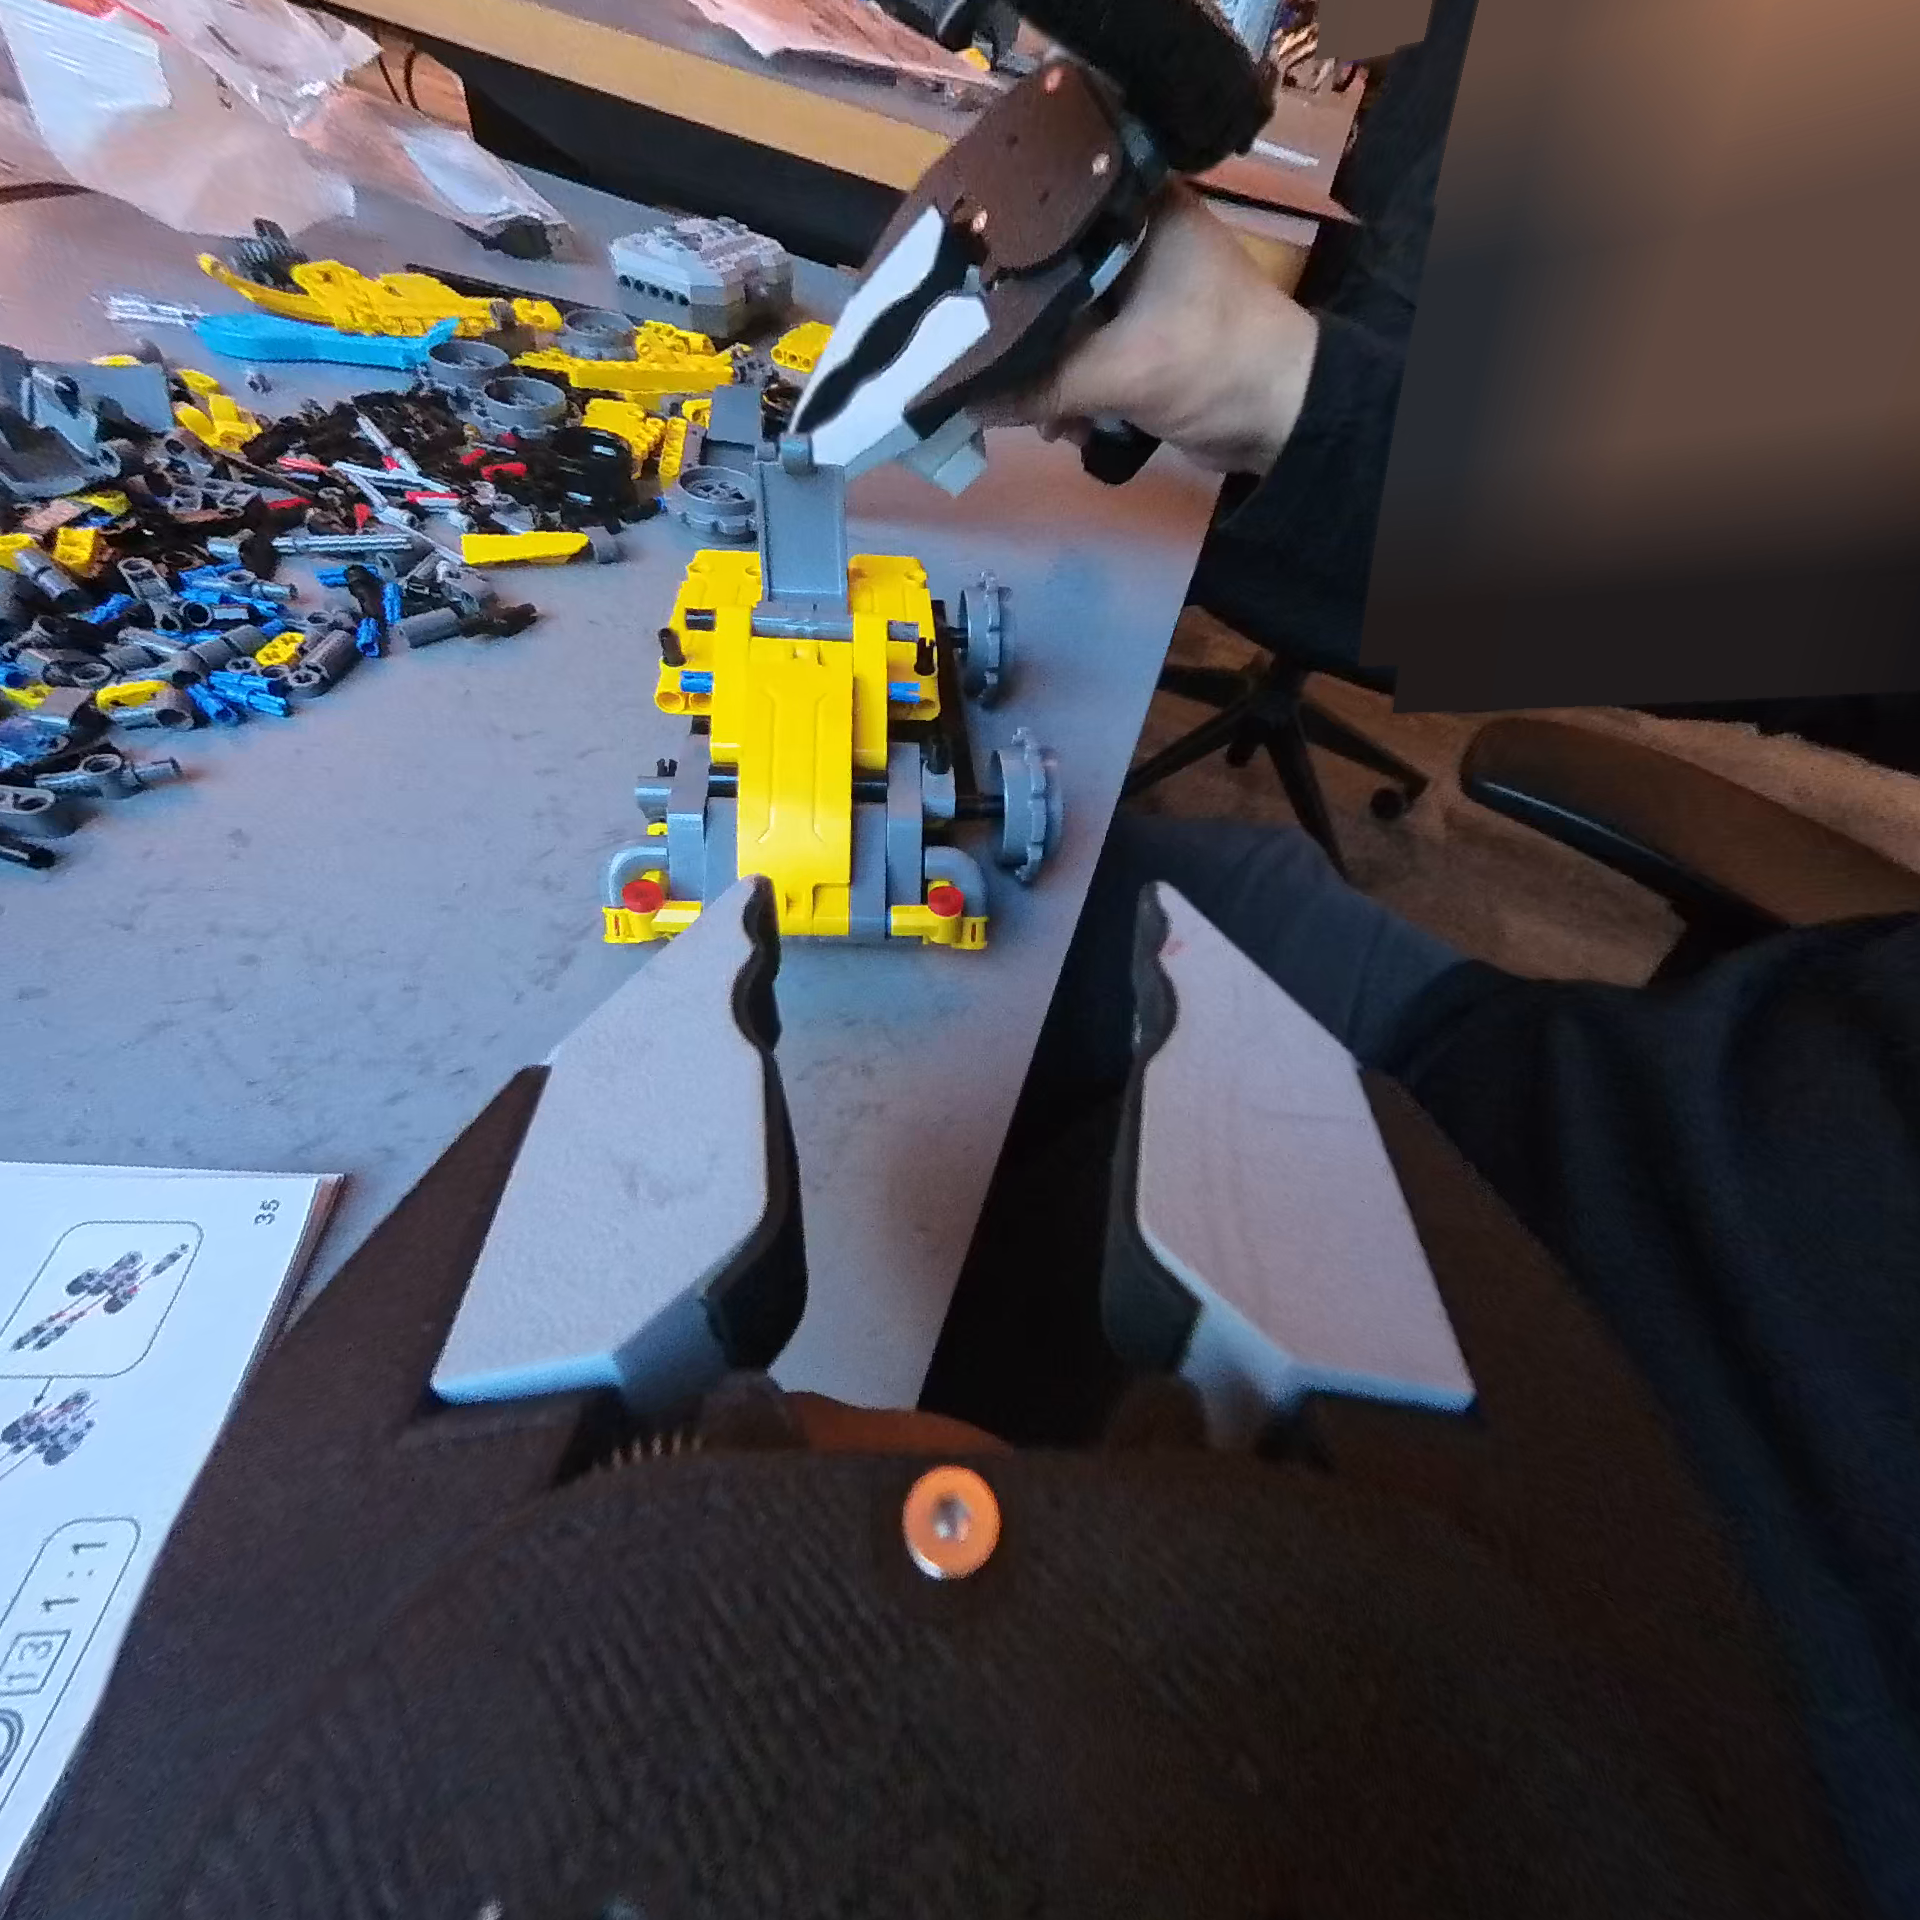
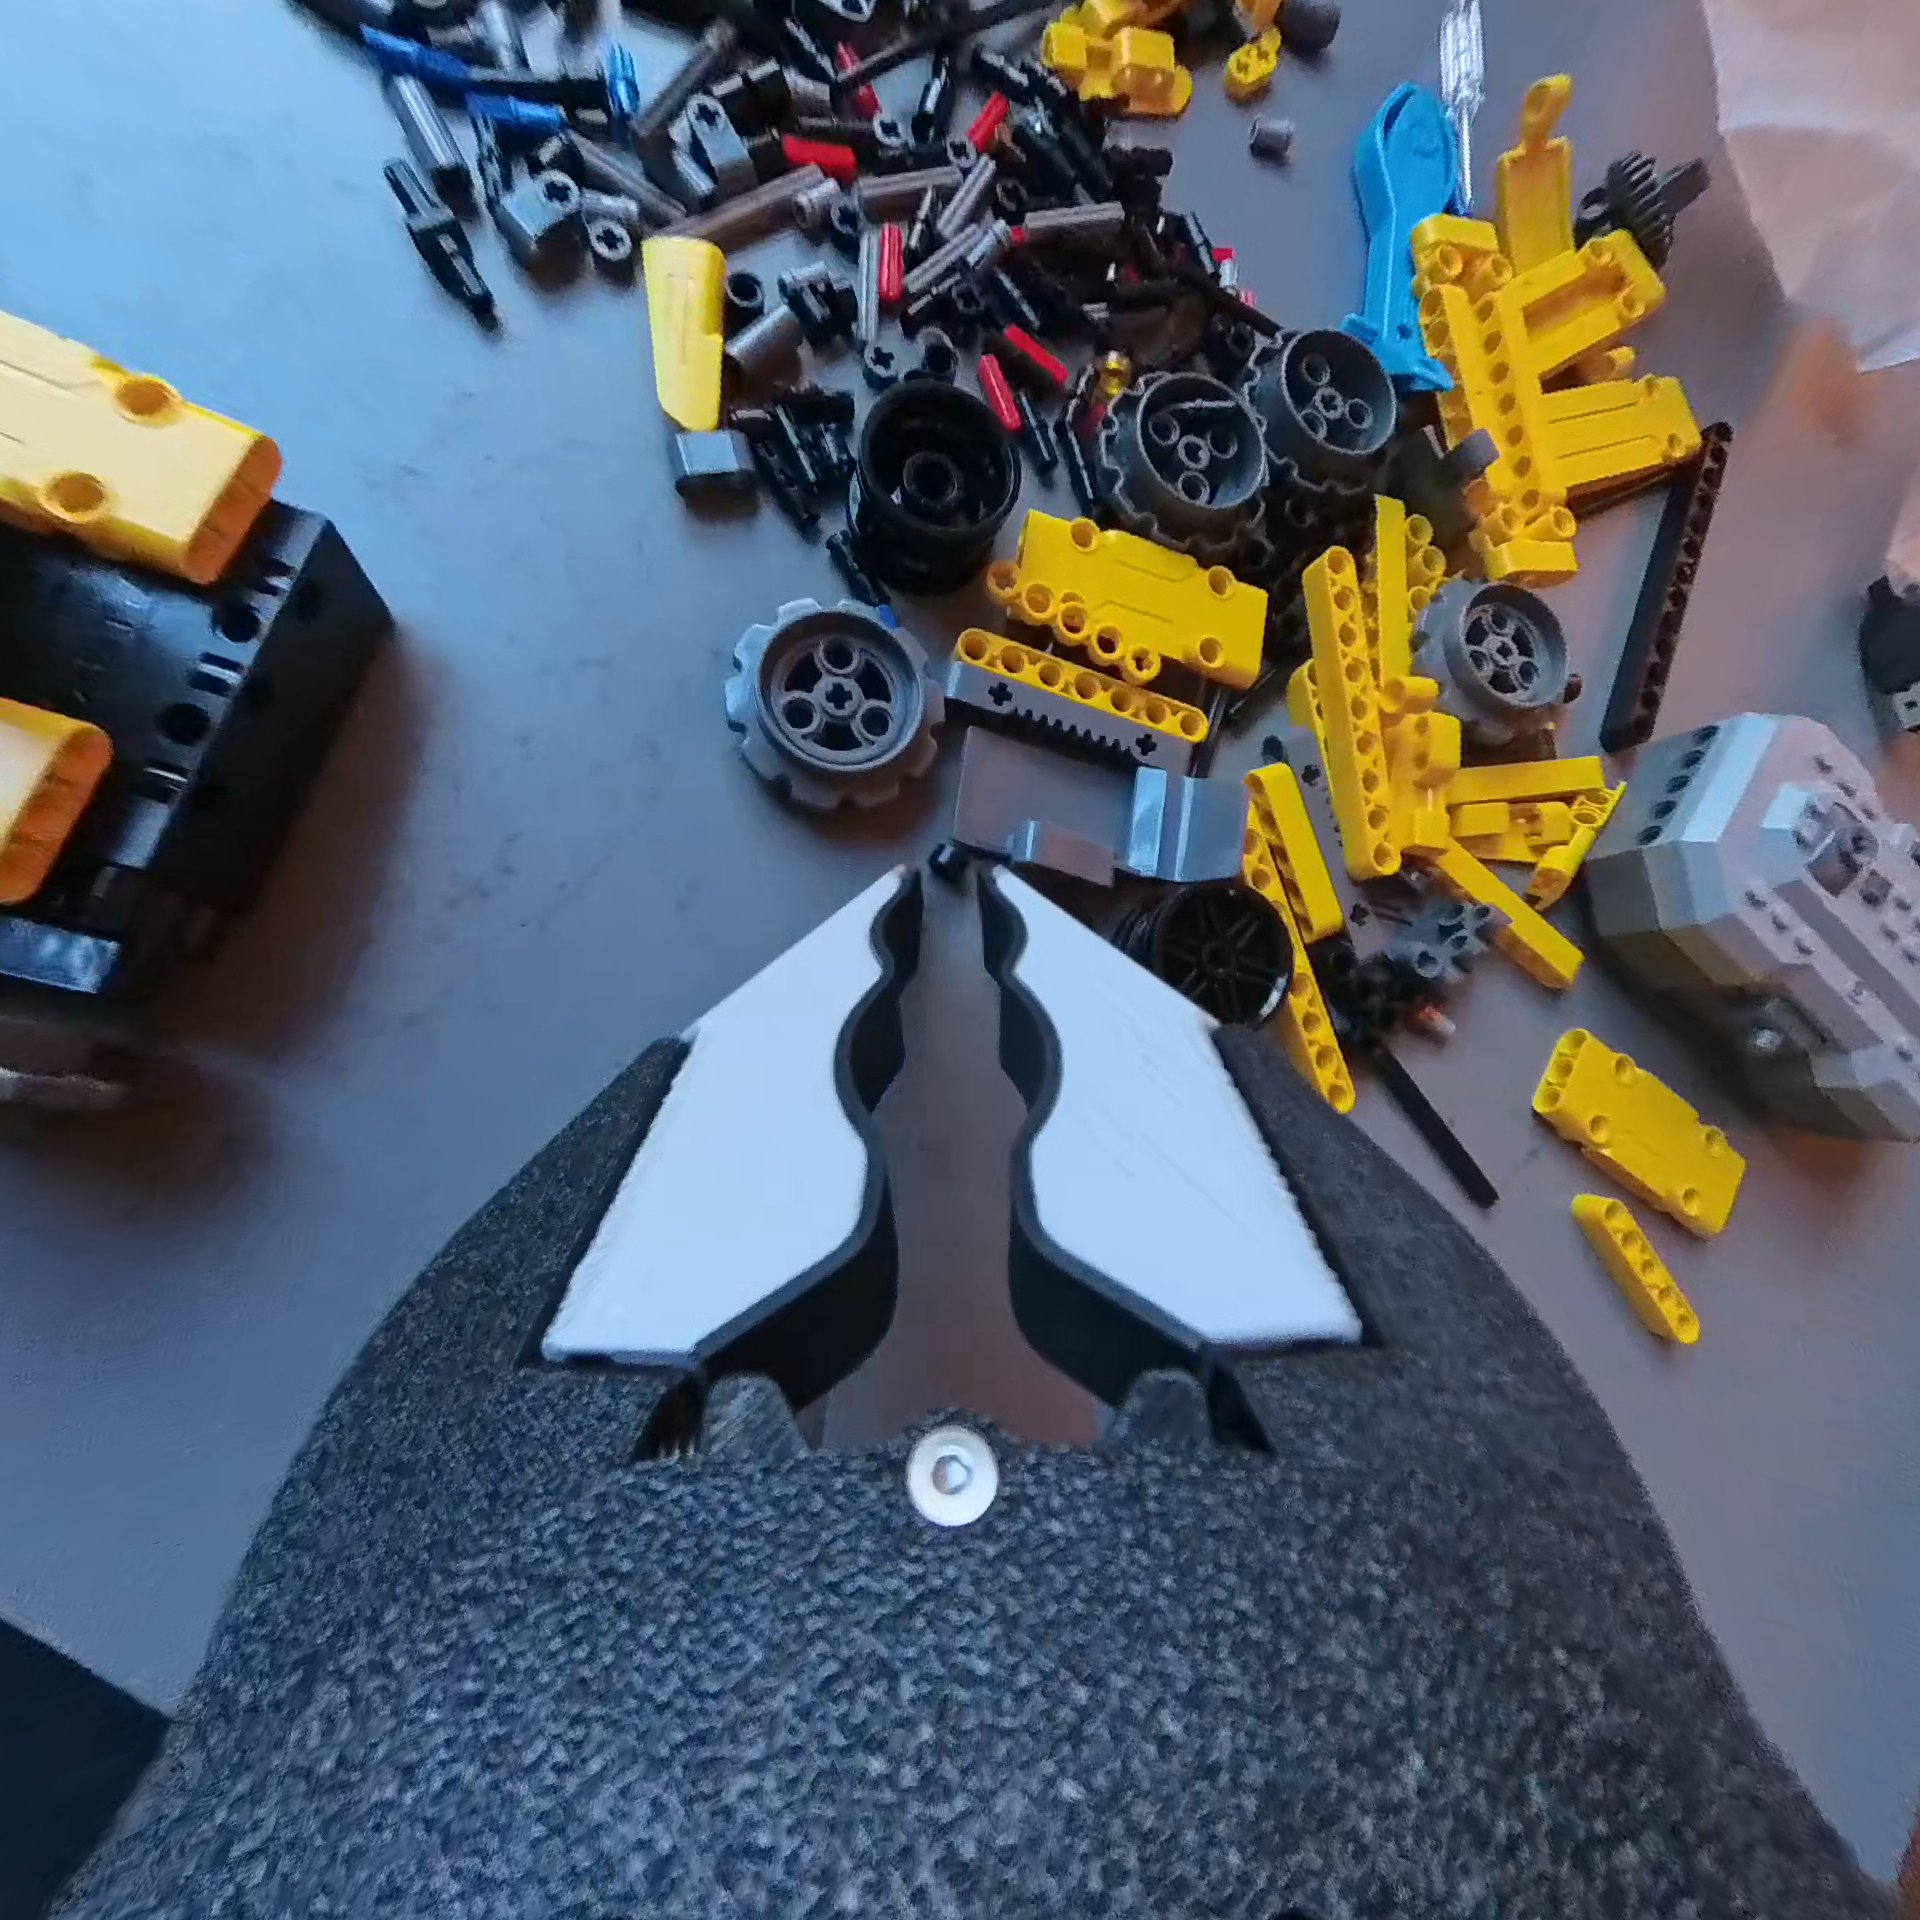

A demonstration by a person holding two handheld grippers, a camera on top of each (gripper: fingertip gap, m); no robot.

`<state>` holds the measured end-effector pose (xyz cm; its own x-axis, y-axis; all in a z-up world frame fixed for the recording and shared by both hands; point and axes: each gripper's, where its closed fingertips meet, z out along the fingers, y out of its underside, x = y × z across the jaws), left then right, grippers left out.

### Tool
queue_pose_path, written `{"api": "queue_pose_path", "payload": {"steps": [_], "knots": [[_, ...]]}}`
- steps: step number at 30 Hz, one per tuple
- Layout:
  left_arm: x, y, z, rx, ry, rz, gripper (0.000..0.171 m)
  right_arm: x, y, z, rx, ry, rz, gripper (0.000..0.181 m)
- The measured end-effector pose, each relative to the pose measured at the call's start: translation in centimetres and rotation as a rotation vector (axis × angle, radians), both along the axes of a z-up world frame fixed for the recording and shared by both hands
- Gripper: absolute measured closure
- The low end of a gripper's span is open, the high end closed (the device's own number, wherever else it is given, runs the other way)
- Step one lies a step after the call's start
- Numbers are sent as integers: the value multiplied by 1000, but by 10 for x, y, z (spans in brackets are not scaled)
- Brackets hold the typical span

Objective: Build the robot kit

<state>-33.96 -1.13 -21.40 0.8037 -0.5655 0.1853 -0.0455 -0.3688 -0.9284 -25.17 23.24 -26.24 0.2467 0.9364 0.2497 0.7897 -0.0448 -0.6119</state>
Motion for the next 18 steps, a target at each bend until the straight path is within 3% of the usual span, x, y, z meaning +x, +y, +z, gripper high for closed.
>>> {"api": "queue_pose_path", "payload": {"steps": [12,18], "knots": [[1,3,-3,-74,-63,-19,109,-9,-3,-3,-36,59,72,178],[1,5,-6,-92,-54,-12,111,17,-41,-2,-37,38,112,178]]}}
